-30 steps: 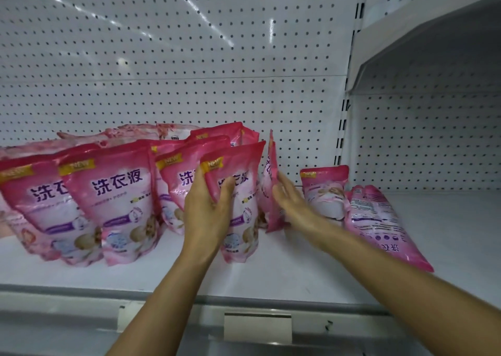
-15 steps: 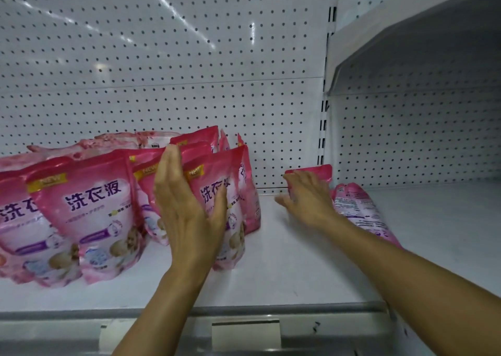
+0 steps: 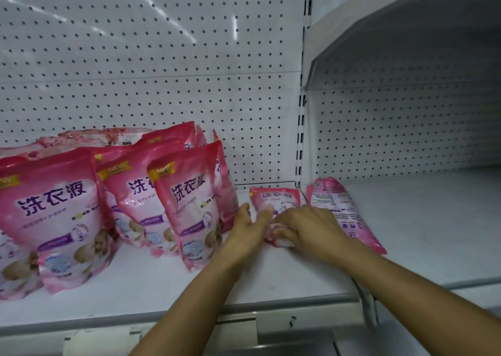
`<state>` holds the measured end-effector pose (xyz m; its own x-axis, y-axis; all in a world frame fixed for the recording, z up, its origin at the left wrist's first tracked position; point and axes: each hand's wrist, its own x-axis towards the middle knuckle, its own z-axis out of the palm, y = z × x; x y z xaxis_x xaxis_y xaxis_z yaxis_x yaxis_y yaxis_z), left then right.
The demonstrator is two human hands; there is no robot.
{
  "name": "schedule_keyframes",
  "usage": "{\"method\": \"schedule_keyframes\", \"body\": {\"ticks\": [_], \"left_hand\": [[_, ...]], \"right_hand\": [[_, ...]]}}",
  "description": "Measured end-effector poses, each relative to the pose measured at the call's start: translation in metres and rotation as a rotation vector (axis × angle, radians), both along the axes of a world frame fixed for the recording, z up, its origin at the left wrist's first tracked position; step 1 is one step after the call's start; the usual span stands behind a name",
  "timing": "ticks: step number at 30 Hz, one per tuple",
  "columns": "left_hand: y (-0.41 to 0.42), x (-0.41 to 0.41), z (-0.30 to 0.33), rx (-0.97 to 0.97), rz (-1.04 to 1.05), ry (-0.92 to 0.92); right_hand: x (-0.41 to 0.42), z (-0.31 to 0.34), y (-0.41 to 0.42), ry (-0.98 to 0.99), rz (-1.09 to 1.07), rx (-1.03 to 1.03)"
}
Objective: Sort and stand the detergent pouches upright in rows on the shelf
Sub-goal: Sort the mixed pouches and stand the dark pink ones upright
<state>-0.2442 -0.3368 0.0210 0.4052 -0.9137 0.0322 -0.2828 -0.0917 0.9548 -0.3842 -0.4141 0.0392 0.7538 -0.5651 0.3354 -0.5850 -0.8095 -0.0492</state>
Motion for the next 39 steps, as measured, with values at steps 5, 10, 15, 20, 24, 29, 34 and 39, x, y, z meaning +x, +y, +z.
{"method": "schedule_keyframes", "body": {"ticks": [5, 10, 15, 20, 24, 29, 34, 39], "left_hand": [[-0.038, -0.001, -0.009, 0.059, 0.060, -0.159], [-0.046, -0.007, -0.015, 0.208, -0.276, -0.758], [-0.040, -0.001, -0.020, 0.223, -0.295, -0.941], [-0.040, -0.006, -0.028, 0.167, -0.202, -0.925], [-0.040, -0.006, -0.031, 0.308, -0.037, -0.679], [-0.040, -0.023, -0.029, 0.268, -0.046, -0.622], [-0.042, -0.025, -0.026, 0.189, -0.059, -0.442], [-0.064, -0.012, 0.004, 0.332, 0.119, -0.408]], "right_hand": [[-0.038, 0.007, 0.022, -0.063, 0.198, 0.248], [-0.085, -0.015, -0.029, -0.092, -0.060, 0.271], [-0.098, -0.034, -0.039, 0.274, -0.145, 0.402], [-0.101, -0.024, -0.038, 0.185, -0.102, 0.214], [-0.111, -0.018, -0.038, 0.264, -0.043, -0.078], [-0.110, -0.018, -0.041, 0.170, -0.020, -0.060], [-0.127, -0.005, -0.052, -0.117, -0.133, 0.043], [-0.133, 0.017, -0.049, -0.445, -0.107, 0.055]]}}
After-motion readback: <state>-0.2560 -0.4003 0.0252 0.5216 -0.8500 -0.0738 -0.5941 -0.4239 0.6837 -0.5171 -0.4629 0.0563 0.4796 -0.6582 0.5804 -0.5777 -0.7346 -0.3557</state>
